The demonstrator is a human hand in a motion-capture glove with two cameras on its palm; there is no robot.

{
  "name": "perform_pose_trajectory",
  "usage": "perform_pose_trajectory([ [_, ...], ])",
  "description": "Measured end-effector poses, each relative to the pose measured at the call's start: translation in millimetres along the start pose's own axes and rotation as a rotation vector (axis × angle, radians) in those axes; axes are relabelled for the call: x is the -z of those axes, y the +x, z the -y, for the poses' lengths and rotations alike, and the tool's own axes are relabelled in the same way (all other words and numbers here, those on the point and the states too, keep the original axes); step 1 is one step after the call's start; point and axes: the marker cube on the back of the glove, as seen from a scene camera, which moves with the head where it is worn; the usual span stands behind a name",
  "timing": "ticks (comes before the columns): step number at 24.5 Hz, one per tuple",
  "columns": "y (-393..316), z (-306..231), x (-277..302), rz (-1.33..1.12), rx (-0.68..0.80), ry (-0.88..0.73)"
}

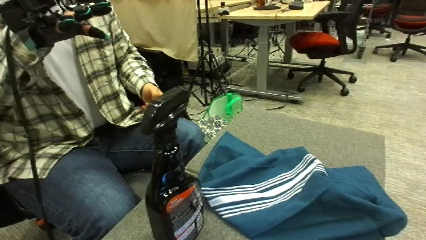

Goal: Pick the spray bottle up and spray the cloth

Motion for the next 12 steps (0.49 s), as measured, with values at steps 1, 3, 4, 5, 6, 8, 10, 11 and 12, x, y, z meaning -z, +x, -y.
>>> perform_pose_trajectory([
  [1,0,-1,0,0.001,0.001,0.002],
  [3,-2,-4,0,0.005,0.008,0.009],
  [4,-3,-6,0,0.006,0.014,0.013],
  [5,-4,-8,0,0.007,0.021,0.017],
  [6,-4,-9,1,0.007,0.028,0.02],
  [8,-6,-10,0,0.004,0.041,0.024],
  [10,-8,-10,-1,0.006,0.051,0.02],
  [11,-10,-10,-2,0.006,0.057,0.016],
  [12,-11,-10,-3,0.006,0.062,0.012],
])
